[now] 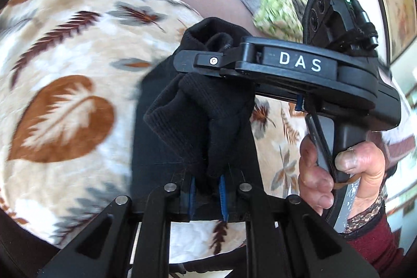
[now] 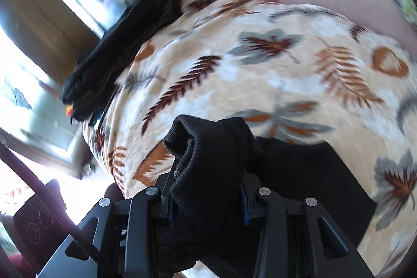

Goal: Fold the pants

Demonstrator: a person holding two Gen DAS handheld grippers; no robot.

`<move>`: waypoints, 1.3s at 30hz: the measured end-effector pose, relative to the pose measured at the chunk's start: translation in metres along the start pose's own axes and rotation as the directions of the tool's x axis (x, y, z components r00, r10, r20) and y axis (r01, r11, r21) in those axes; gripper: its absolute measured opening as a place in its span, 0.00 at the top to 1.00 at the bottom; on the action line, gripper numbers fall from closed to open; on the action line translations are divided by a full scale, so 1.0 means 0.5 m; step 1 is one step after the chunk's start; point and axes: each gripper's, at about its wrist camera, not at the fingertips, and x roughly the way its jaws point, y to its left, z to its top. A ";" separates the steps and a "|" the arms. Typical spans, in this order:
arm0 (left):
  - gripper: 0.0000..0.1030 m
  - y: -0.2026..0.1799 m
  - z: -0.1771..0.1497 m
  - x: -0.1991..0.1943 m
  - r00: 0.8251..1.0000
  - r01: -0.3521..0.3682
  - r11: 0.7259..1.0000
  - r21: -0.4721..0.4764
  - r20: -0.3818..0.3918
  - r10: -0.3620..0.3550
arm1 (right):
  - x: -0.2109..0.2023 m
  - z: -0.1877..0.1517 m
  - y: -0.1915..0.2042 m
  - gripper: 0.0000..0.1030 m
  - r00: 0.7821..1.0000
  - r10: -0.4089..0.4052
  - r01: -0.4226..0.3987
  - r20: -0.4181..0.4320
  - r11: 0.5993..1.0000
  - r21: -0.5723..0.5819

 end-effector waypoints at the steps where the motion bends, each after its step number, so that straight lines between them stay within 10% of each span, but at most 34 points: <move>1: 0.86 -0.021 -0.001 0.018 1.000 -0.004 1.000 0.014 -0.014 0.005 | -0.007 -0.005 -0.020 0.62 1.000 0.009 -0.009 0.009 1.000 0.019; 11: 0.58 -0.083 -0.024 0.025 0.996 0.033 0.998 0.058 -0.090 -0.028 | -0.043 -0.119 -0.221 0.61 0.985 0.120 -0.147 0.124 0.958 0.245; 16: 0.40 -0.078 -0.013 -0.043 1.000 0.018 0.998 0.059 -0.001 -0.018 | -0.059 -0.156 -0.289 0.50 0.986 -0.016 -0.037 0.166 0.950 0.311; 21: 0.38 -0.050 -0.006 -0.059 0.999 -0.011 0.999 0.034 0.036 0.010 | -0.133 -0.211 -0.349 0.42 0.959 -0.129 0.008 0.252 0.902 0.432; 25: 0.38 -0.021 -0.012 -0.045 1.000 -0.015 1.000 -0.023 0.002 0.015 | -0.175 -0.245 -0.328 0.34 0.943 -0.071 -0.077 0.324 0.903 0.423; 31: 0.38 -0.007 -0.024 -0.055 1.000 -0.028 0.999 -0.038 -0.005 0.028 | -0.107 -0.258 -0.275 0.34 0.971 -0.016 -0.081 0.238 0.916 0.393; 32: 0.38 -0.006 -0.024 -0.058 1.000 -0.032 0.999 -0.038 -0.001 0.032 | -0.091 -0.261 -0.271 0.36 0.976 -0.033 -0.055 0.215 0.918 0.393; 35: 0.37 -0.005 -0.026 -0.063 0.999 -0.047 0.998 -0.037 0.005 0.047 | -0.056 -0.263 -0.248 0.83 0.983 -0.016 -0.054 0.185 0.930 0.363; 39: 0.36 -0.003 -0.028 -0.058 0.998 -0.056 0.998 -0.040 -0.005 0.055 | -0.095 -0.274 -0.240 0.90 0.961 -0.008 -0.095 0.275 0.928 0.359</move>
